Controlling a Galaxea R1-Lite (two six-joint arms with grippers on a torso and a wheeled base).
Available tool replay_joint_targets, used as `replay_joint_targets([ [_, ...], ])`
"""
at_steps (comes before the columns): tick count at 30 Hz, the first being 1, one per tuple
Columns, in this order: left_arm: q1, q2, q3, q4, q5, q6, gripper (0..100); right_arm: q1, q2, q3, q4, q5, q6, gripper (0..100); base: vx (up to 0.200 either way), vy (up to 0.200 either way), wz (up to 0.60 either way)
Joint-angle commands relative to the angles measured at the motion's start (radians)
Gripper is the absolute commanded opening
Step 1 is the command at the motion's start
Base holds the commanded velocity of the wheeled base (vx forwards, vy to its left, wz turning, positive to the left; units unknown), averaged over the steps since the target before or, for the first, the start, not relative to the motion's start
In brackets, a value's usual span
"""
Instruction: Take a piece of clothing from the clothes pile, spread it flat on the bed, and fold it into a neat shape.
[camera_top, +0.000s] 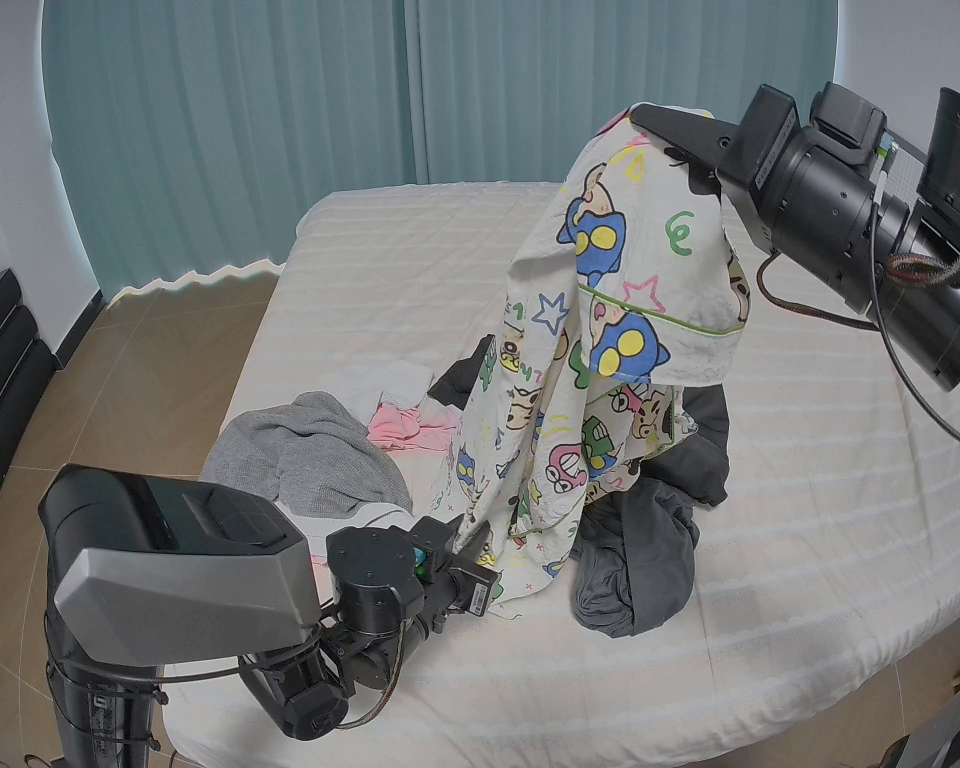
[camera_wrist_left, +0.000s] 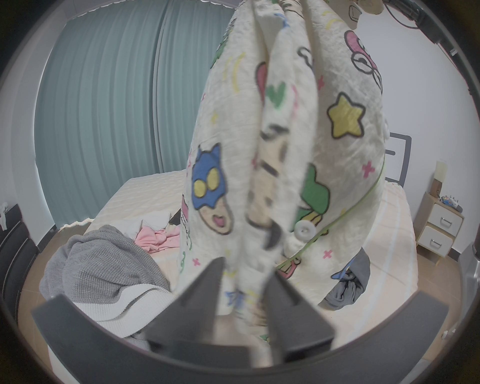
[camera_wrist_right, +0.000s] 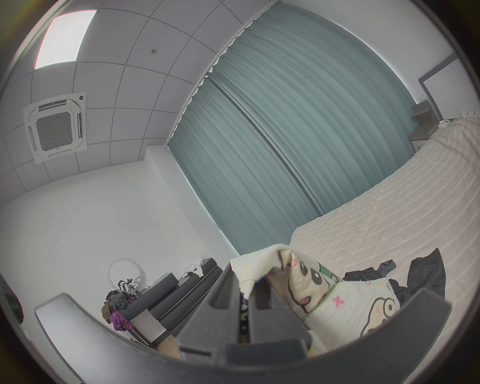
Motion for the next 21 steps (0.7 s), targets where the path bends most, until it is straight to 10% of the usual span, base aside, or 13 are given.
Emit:
replay_joint_targets([
  [1, 0.002, -0.008, 0.029, -0.003, 0.0, 0.0, 0, -0.011, -0.004, 0.004, 0.0, 0.0, 0.0, 0, 0.0, 0.0, 0.0],
  [21, 0.075, -0.435, 0.176, -0.001, 0.005, -0.101, 0, -0.203, -0.175, 0.271, 0.001, 0.017, 0.0, 0, 0.0, 0.0, 0.0],
])
